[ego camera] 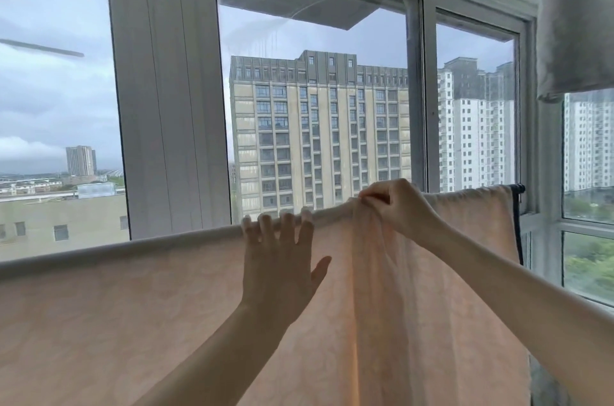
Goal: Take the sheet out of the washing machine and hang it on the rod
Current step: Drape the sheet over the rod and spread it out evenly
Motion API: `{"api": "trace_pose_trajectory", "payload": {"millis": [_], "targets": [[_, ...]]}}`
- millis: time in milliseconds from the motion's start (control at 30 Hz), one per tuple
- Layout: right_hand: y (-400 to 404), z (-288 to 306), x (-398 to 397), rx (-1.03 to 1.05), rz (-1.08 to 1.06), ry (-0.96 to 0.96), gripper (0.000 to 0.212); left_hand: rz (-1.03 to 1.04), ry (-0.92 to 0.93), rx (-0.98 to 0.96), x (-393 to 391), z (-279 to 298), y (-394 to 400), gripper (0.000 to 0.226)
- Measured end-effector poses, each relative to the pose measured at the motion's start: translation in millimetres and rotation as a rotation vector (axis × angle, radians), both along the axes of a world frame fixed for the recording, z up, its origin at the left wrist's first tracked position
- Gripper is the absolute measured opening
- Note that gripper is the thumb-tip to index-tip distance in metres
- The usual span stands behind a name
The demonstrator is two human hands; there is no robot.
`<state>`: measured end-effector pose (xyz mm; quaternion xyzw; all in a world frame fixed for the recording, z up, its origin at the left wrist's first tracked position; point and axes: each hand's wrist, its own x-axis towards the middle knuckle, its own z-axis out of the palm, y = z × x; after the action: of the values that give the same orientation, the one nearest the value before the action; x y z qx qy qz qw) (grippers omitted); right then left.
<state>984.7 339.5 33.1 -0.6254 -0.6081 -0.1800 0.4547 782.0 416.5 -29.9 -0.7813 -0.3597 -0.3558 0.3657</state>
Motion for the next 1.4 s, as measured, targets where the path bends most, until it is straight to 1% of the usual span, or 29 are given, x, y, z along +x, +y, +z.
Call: {"api": "trace_pose_trajectory", "payload": {"millis": [100,267,400,433,500,533,600,667,767,800,867,967,1100,1200,1300,1400], "targets": [[3.7,-1.8,-1.6,0.003,0.011,-0.01,0.015,-0.039,0.028,-0.008,21.8,-1.5,-3.6,0.074],[7.1,-3.9,1.0,0.02,0.022,-0.03,0.015,-0.083,-0.012,0.039,40.6,-0.1,-1.2,0.066],[7.0,-2.4,4.3,0.01,0.062,-0.086,0.017,-0.029,0.013,0.08,37.1,-3.2,4.3,0.076],[6.3,2.2,8.5,0.035,0.059,-0.071,0.019,-0.028,0.005,0.07,37.1,-2.6,3.9,0.077],[2.9,18.3,28.2,0.116,0.019,0.04,0.022,-0.02,-0.002,0.054,38.1,-0.5,2.5,0.079],[-1.4,26.8,39.6,0.122,-0.007,0.087,0.022,-0.011,-0.001,0.051,37.8,-0.2,2.1,0.079],[-10.3,37.8,56.2,0.004,0.009,0.09,0.015,-0.005,-0.002,0.045,35.9,-0.2,3.1,0.08],[-14.1,35.8,56.7,-0.16,0.094,0.024,0.009,-0.002,-0.011,0.042,36.3,-0.5,3.9,0.079],[-7.8,19.9,41.4,-0.28,0.151,-0.096,0.028,0.005,-0.028,0.043,41.0,-0.6,2.5,0.077],[-4.7,15.2,36.5,-0.274,0.154,-0.12,0.033,0.006,-0.029,0.045,42.0,-0.5,2.4,0.076],[0.7,8.1,31.4,-0.211,0.142,-0.141,0.034,0.012,-0.025,0.064,42.3,-1.0,3.1,0.073],[5.9,3.2,30.2,-0.132,0.116,-0.154,0.029,0.016,-0.034,0.09,41.2,-2.0,6.3,0.07],[10.9,2.9,33.1,-0.058,0.111,-0.162,0.016,0.03,-0.047,0.134,41.6,-1.9,11.4,0.069],[6.7,9.1,52.1,0.014,0.046,-0.083,0.018,0.048,-0.024,0.142,42.3,-2.1,12.6,0.069],[1.1,13.2,86.0,0.056,-0.116,-0.05,0.021,0.066,-0.009,0.107,44.7,0.6,10.6,0.07],[0.4,10.0,103.6,-0.067,-0.235,-0.114,0.029,0.074,0.001,0.074,48.6,1.4,9.1,0.071]]}}
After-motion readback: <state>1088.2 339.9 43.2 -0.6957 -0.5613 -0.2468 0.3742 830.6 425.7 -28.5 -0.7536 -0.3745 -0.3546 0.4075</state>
